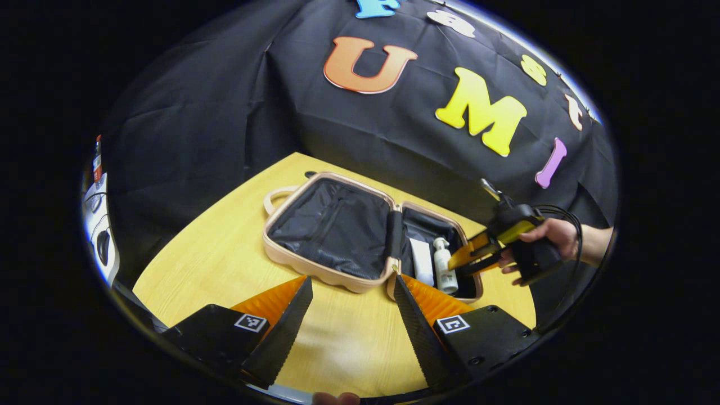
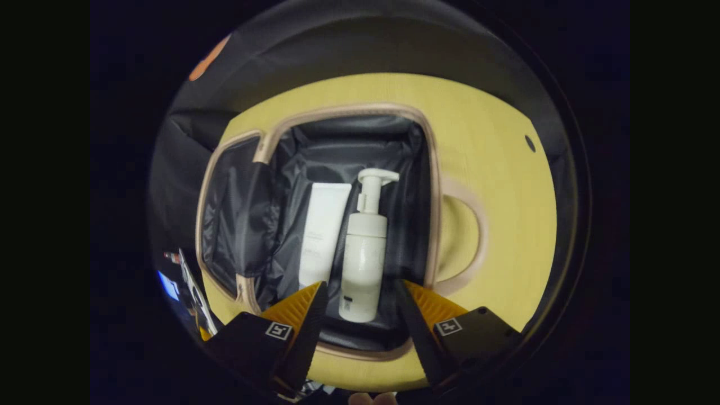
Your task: First open the suitcase, pack the skin care products into it, and then close the suitcase.
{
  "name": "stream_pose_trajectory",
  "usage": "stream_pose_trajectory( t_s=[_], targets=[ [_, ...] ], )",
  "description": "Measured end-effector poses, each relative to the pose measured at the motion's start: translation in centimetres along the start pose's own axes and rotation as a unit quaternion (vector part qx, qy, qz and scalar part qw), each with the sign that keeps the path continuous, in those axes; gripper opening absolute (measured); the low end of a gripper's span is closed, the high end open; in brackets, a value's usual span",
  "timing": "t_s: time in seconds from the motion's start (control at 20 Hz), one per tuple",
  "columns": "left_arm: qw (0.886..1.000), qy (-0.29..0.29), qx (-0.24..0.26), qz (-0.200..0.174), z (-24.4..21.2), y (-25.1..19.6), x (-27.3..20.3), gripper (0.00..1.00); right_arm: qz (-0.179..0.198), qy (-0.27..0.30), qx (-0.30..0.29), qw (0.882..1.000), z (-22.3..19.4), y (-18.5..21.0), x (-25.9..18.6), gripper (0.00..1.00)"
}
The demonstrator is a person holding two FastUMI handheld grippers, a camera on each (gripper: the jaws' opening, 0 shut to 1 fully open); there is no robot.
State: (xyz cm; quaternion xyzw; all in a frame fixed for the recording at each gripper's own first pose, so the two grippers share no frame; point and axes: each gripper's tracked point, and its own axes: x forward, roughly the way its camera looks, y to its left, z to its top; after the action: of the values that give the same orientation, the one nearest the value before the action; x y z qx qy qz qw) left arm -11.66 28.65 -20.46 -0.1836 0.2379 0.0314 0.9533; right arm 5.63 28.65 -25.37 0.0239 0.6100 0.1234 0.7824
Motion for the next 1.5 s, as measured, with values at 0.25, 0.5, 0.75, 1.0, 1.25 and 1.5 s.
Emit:
stream_pose_trajectory(
  t_s=[0.25,0.5,0.75,1.0,1.25,1.5],
  targets=[
    [0.993,-0.083,-0.059,-0.066,5.1,4.6,2.6,0.93,0.046,-0.170,-0.163,0.971,2.0,0.1,-8.5,0.74],
    [0.961,-0.114,-0.206,-0.145,8.0,8.8,8.1,0.93,0.010,-0.236,-0.272,0.933,-0.2,-2.7,-13.2,0.68],
    [0.923,-0.077,-0.344,-0.153,8.3,14.0,14.0,0.78,0.027,-0.282,-0.293,0.913,-1.8,-0.5,-16.8,0.72],
    [0.912,-0.017,-0.386,-0.140,6.7,15.4,18.5,0.84,0.046,-0.285,-0.234,0.928,-0.7,-0.5,-16.5,0.72],
    [0.901,0.008,-0.421,-0.106,5.7,15.8,21.6,0.63,0.053,-0.285,-0.199,0.936,-0.7,-1.4,-16.2,0.70],
    [0.905,0.030,-0.421,-0.057,5.1,16.0,23.4,0.31,0.051,-0.292,-0.158,0.942,-1.8,-3.1,-15.6,0.72]
  ],
)
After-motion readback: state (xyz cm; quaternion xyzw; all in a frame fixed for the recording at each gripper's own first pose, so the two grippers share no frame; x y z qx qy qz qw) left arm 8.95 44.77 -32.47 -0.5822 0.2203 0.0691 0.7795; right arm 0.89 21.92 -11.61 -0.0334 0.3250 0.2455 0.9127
